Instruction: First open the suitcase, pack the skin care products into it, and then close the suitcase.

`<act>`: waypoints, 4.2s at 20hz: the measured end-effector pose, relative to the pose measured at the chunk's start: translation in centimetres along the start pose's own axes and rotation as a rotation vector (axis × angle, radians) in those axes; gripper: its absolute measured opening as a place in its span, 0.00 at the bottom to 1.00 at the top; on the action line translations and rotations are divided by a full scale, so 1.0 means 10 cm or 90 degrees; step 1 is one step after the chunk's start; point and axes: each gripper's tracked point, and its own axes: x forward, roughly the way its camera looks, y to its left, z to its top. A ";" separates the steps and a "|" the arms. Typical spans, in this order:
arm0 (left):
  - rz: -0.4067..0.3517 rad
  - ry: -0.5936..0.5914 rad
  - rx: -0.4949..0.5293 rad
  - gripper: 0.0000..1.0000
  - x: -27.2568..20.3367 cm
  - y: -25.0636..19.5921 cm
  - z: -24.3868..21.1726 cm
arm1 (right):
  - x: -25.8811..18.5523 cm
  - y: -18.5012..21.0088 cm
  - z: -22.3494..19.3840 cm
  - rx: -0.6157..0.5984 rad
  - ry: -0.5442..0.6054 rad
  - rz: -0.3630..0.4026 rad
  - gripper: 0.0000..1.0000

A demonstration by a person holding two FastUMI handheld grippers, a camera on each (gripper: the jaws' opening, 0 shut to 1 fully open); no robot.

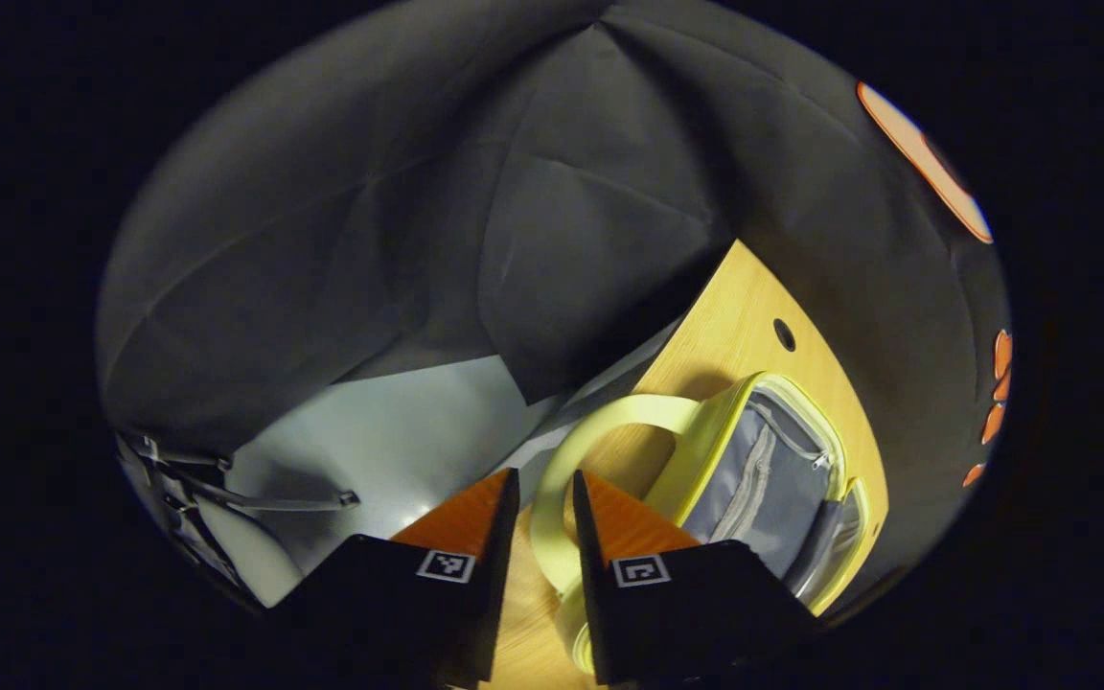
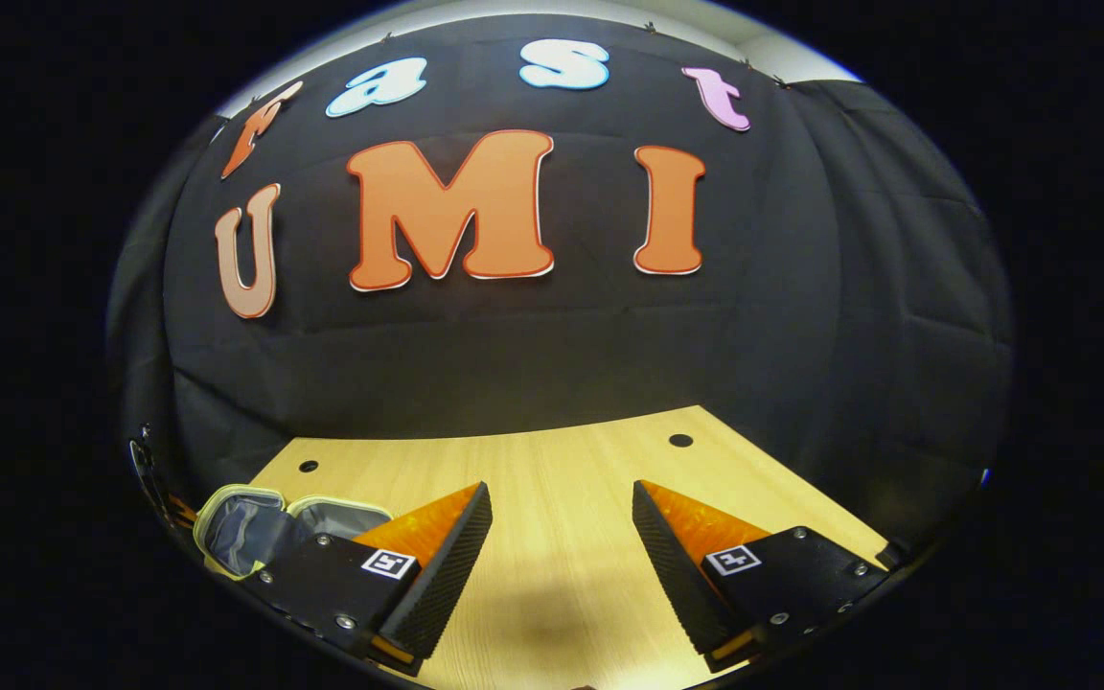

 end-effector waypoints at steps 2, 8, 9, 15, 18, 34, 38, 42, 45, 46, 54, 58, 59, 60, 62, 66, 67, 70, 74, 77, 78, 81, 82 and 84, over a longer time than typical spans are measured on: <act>0.000 0.014 0.010 0.27 0.14 0.03 -0.02 | -0.05 -0.08 0.04 -0.014 -0.008 -0.024 0.94; -0.034 -0.041 0.090 0.07 -0.15 -0.06 0.08 | -0.16 -0.17 0.20 -0.036 -0.038 -0.054 0.94; -0.026 -0.054 0.109 0.07 -0.23 -0.07 0.10 | -0.16 -0.20 0.23 -0.036 -0.044 -0.057 0.95; -0.026 -0.151 0.206 0.06 -0.83 -0.39 0.28 | -0.15 -0.49 0.36 -0.029 -0.072 -0.060 0.94; -0.034 -0.200 0.235 0.06 -1.29 -0.67 0.38 | -0.14 -0.66 0.46 -0.036 -0.087 -0.052 0.94; -0.143 -0.316 0.431 0.06 -2.77 -2.85 -0.58 | -0.22 -1.53 0.68 -0.001 -0.140 -0.003 0.94; -0.157 -0.302 0.472 0.06 -2.77 -3.27 -0.96 | -0.21 -1.73 0.61 0.008 -0.142 -0.006 0.94; -0.165 -0.295 0.515 0.06 -2.66 -3.59 -1.34 | -0.22 -1.88 0.50 0.009 -0.139 -0.013 0.94; -0.169 -0.282 0.535 0.06 -2.53 -3.81 -1.65 | -0.25 -1.82 0.39 0.010 -0.137 0.003 0.94; -0.172 -0.273 0.541 0.06 -2.48 -3.87 -1.76 | -0.26 -1.80 0.35 0.004 -0.135 0.008 0.94; -0.181 -0.204 0.574 0.06 -1.86 -4.30 -2.53 | -0.30 -1.71 0.09 0.000 -0.103 0.058 0.94; -0.175 -0.170 0.592 0.06 -1.62 -4.34 -2.85 | -0.29 -1.82 0.07 0.005 -0.097 0.055 0.94; -0.169 -0.165 0.602 0.06 -1.56 -4.33 -2.92 | -0.28 -1.84 0.07 0.006 -0.098 0.052 0.94; -0.165 -0.160 0.609 0.06 -1.52 -4.33 -2.96 | -0.29 -1.85 0.05 0.004 -0.096 0.051 0.94; -0.147 -0.147 0.635 0.06 -1.37 -4.32 -3.07 | -0.28 -1.83 -0.03 -0.002 -0.085 0.054 0.94; -0.100 -0.153 0.710 0.06 -1.17 -4.30 -3.28 | -0.30 -1.74 -0.07 -0.010 -0.076 0.066 0.94; -0.091 -0.157 0.719 0.06 -1.15 -4.27 -3.29 | -0.29 -1.71 -0.06 -0.011 -0.077 0.071 0.94; -0.120 -0.131 0.696 0.18 -1.16 -4.31 -3.42 | -0.27 -1.61 -0.02 -0.017 -0.083 0.083 0.94; -0.192 -0.143 0.690 0.51 -1.42 -4.43 -3.62 | -0.24 -1.49 -0.04 -0.012 -0.086 0.103 0.94; -0.237 -0.201 0.667 0.80 -1.74 -4.65 -3.66 | -0.24 -1.40 0.02 -0.014 -0.100 0.114 0.95; -0.262 -0.215 0.648 0.89 -1.87 -4.74 -3.76 | -0.24 -1.37 0.07 -0.015 -0.107 0.118 0.95; -0.334 -0.283 0.598 0.95 -2.29 -5.07 -3.97 | -0.23 -1.31 0.15 -0.013 -0.122 0.124 0.94; -0.357 -0.307 0.590 0.95 -2.40 -5.19 -4.04 | -0.23 -1.31 0.19 -0.013 -0.128 0.124 0.94; -0.391 -0.364 0.567 0.95 -2.64 -5.35 -4.11 | -0.25 -1.34 0.28 -0.013 -0.142 0.123 0.94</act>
